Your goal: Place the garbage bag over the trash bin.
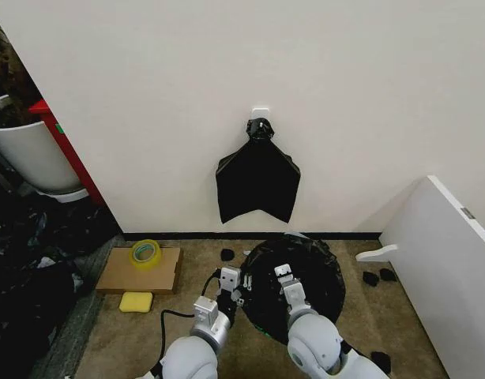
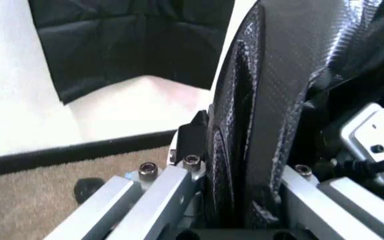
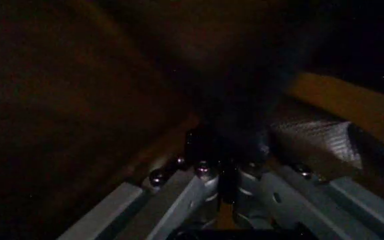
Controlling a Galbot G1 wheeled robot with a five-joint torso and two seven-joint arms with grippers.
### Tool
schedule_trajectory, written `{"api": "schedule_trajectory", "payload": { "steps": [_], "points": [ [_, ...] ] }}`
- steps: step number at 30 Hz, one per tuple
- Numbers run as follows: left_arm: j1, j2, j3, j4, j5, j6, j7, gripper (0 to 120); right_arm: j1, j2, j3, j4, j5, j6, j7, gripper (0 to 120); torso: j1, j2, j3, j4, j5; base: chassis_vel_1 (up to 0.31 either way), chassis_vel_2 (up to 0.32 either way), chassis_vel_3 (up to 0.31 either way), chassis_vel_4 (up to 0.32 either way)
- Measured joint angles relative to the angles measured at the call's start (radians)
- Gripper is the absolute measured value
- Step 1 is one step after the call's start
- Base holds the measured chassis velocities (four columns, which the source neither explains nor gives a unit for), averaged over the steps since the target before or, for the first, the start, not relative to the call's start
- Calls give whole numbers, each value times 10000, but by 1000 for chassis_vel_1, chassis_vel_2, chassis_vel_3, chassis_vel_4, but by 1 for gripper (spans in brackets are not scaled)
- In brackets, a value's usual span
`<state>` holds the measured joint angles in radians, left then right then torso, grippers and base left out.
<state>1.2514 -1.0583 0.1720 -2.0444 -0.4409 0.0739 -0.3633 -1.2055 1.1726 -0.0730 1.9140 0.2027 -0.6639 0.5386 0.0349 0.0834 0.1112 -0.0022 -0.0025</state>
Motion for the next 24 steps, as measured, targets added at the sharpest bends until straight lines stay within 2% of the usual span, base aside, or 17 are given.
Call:
{"api": "schedule_trajectory", "payload": {
  "steps": [4,7,9,11,13,19,24],
  "points": [
    [-87,-32,104,67,94,-55,32,0,-74,-22,-18,57,475,-292,-76,0,0,0,0,-3,0,0,0,0,0],
    [-82,-38,216,68,194,-102,111,0,163,147,-97,119,1686,249,-287,0,0,0,0,-1,0,0,0,0,0],
    [-64,-18,221,68,233,-113,128,0,241,191,-98,89,1783,485,-309,0,0,0,0,1,2,0,0,0,0],
    [24,81,197,41,337,-173,200,0,458,162,-87,-128,1549,985,-405,0,0,0,0,2,0,0,0,0,0],
    [52,115,183,12,356,-185,232,0,501,121,-77,-225,1416,985,-383,0,0,0,0,2,0,0,0,0,0],
    [91,138,138,-44,469,-234,304,0,432,-62,-126,-586,1173,133,-173,0,0,0,0,-1,0,0,0,0,0],
    [62,86,157,-43,477,-235,306,0,480,38,-210,-420,1051,242,-389,0,0,0,0,0,0,0,0,0,0]
  ]
}}
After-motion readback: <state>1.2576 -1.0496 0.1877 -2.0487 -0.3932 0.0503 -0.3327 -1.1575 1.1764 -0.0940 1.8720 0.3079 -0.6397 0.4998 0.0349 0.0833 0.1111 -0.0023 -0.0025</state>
